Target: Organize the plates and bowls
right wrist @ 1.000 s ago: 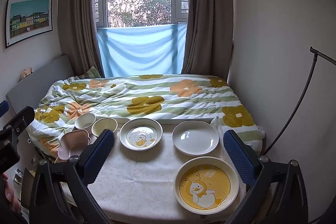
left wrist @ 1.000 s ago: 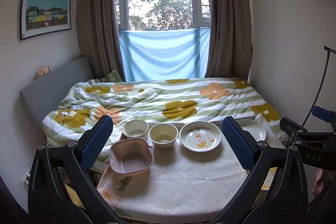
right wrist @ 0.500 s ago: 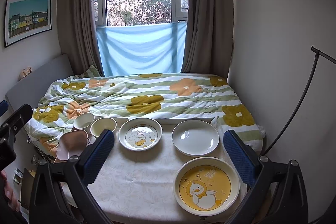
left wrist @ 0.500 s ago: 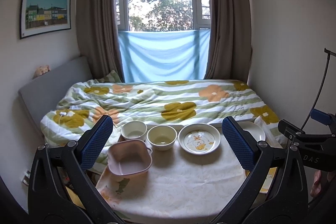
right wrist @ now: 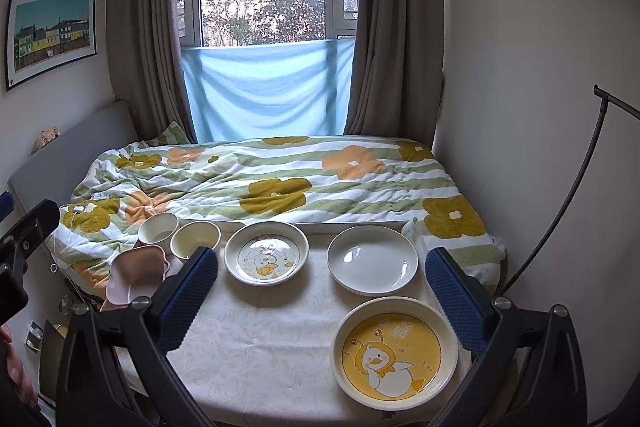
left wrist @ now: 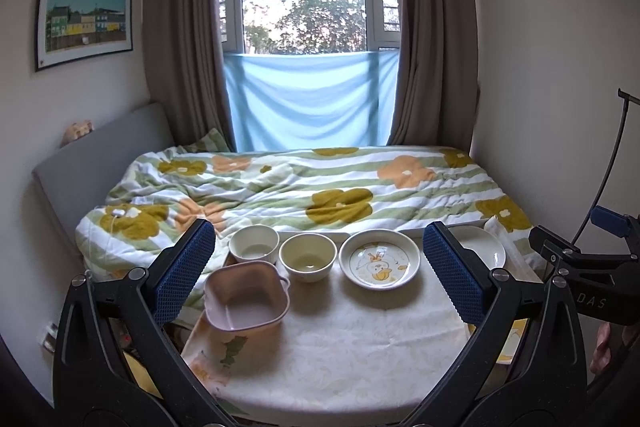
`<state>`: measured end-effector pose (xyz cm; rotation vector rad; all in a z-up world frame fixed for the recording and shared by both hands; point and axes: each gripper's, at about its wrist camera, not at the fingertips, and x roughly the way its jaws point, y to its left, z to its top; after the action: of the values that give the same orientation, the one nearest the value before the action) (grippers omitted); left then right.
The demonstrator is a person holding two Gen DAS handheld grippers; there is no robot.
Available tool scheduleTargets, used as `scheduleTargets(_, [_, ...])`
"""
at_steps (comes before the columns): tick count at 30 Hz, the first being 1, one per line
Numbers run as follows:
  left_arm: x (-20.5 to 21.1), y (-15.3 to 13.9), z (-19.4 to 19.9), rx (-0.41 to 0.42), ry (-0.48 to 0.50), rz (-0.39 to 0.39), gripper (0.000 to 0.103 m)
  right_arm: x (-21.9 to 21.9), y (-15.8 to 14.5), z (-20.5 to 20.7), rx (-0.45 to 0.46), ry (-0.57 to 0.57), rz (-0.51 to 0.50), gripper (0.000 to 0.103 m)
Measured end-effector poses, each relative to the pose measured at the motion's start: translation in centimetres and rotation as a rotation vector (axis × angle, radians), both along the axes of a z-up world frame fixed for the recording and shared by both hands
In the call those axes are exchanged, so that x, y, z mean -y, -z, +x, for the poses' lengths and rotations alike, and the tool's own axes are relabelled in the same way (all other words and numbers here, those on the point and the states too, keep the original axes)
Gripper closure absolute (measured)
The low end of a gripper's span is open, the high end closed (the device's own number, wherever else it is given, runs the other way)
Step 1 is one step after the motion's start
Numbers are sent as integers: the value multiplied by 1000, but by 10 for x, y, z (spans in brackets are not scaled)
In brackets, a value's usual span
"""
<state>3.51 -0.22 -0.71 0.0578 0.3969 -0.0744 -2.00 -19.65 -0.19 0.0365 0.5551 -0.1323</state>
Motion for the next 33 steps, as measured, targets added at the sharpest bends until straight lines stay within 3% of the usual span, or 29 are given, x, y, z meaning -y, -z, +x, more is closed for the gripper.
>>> scheduleTargets(22, [3,-1,2,-6,6,-1,0,1,-2,1,-2,2,1,0])
scheduleTargets(28, [13,-8,12,-39,50,19,0,6,-3,2,-27,37,18,0])
scheduleTargets(33, [29,0,25,-42,151,17,0,19,14,2,-88,91,35,0])
